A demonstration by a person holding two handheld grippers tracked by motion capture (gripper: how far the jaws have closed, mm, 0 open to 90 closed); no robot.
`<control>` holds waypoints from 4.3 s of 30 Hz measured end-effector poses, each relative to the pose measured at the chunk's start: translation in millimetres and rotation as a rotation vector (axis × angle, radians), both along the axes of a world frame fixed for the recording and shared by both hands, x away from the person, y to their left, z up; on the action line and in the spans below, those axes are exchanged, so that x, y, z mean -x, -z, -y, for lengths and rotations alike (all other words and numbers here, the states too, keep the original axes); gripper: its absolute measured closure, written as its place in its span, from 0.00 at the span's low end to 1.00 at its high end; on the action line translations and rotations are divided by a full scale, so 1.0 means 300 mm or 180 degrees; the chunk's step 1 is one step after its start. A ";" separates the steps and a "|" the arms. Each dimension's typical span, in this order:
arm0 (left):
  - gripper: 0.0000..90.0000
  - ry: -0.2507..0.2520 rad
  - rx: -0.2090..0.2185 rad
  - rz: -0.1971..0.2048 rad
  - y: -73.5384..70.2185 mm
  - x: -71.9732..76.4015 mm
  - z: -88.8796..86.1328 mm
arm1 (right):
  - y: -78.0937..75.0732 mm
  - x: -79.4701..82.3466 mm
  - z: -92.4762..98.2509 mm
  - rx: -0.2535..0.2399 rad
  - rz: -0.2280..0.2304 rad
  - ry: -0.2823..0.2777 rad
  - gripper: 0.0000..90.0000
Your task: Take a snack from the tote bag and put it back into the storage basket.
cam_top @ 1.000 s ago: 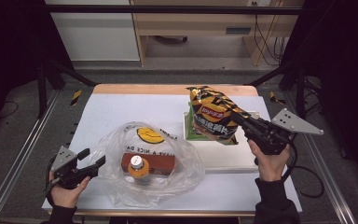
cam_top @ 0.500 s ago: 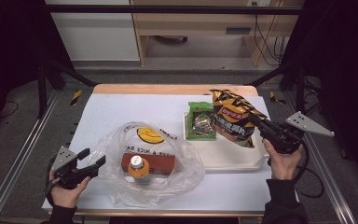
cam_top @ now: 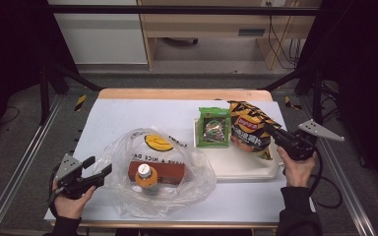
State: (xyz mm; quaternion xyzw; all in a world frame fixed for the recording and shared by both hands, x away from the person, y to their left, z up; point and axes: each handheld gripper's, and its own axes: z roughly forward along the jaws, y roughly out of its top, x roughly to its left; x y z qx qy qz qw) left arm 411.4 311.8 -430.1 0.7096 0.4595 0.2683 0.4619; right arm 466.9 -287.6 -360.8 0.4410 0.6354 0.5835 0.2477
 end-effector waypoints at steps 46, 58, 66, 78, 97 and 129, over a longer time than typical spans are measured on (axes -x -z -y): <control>0.30 0.0009 -0.0019 -0.0098 0.020 -0.011 0.006 | 0.131 -0.104 -0.045 0.0804 -0.0675 0.1218 0.68; 0.30 0.0032 -0.0027 -0.0112 0.024 -0.010 0.011 | 0.124 -0.196 -0.032 0.0884 -0.0781 0.1399 0.74; 0.30 0.0033 -0.0031 -0.0121 0.026 -0.011 0.010 | 0.115 -0.170 -0.018 0.0774 -0.0643 0.1274 0.47; 0.30 0.0048 -0.0055 -0.0142 0.032 -0.013 0.016 | 0.148 -0.163 -0.150 0.0804 -0.0551 0.1063 0.47; 0.30 0.0056 -0.0035 -0.0137 0.031 -0.012 0.013 | 0.177 -0.214 -0.121 0.1043 -0.0643 0.1120 0.56; 0.35 0.0158 0.0210 0.0152 -0.076 0.033 0.020 | 0.049 0.124 -0.307 0.0530 0.0033 -0.0095 0.40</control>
